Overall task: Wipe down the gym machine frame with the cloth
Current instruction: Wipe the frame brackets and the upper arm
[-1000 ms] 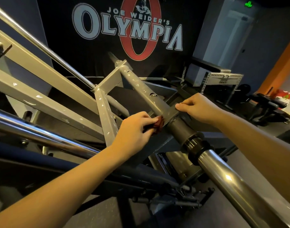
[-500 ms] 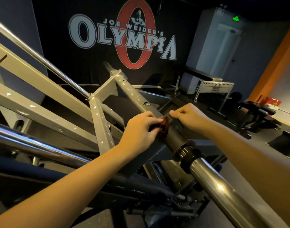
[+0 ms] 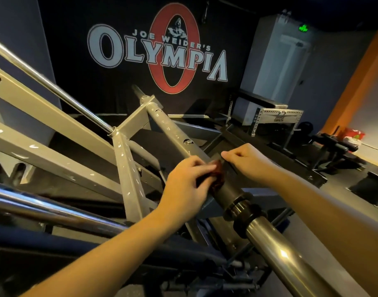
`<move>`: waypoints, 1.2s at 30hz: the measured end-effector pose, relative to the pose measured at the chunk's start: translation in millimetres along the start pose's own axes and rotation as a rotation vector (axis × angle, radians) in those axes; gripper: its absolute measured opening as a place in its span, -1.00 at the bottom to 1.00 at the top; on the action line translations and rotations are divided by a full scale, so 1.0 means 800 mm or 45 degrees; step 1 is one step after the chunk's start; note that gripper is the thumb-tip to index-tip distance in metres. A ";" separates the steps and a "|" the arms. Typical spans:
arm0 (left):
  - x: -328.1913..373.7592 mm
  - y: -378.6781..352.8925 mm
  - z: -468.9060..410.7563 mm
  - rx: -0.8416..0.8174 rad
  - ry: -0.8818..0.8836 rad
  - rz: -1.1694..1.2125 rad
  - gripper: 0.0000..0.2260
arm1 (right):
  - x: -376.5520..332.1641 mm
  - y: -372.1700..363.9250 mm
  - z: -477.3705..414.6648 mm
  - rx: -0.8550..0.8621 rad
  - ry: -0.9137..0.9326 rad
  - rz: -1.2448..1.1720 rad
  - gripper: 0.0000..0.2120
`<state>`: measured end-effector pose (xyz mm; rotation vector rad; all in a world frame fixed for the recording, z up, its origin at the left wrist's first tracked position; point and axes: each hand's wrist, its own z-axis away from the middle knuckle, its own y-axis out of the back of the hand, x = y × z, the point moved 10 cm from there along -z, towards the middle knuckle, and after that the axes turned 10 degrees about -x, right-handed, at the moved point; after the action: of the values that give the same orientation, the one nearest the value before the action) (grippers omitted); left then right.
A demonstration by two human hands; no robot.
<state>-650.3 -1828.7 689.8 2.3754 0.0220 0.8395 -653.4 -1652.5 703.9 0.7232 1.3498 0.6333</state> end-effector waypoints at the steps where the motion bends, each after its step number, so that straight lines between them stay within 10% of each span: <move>1: 0.001 -0.001 -0.012 0.037 -0.009 -0.018 -0.76 | -0.002 0.001 -0.002 -0.001 -0.002 0.014 -0.55; 16: -0.082 0.010 -0.054 0.032 0.311 0.172 -0.80 | -0.015 0.015 -0.041 0.108 -0.113 0.073 -0.60; 27: -0.091 0.003 -0.042 -0.120 0.341 0.281 -0.77 | 0.004 -0.023 -0.080 0.096 -0.194 -0.435 -0.64; 36: -0.164 0.026 -0.098 0.153 0.507 0.049 -0.78 | 0.003 -0.027 -0.078 0.106 -0.202 -0.499 -0.65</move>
<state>-804.0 -1830.9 675.1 2.2842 0.1924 1.3507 -715.1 -1658.4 681.7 0.5411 1.3280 0.2046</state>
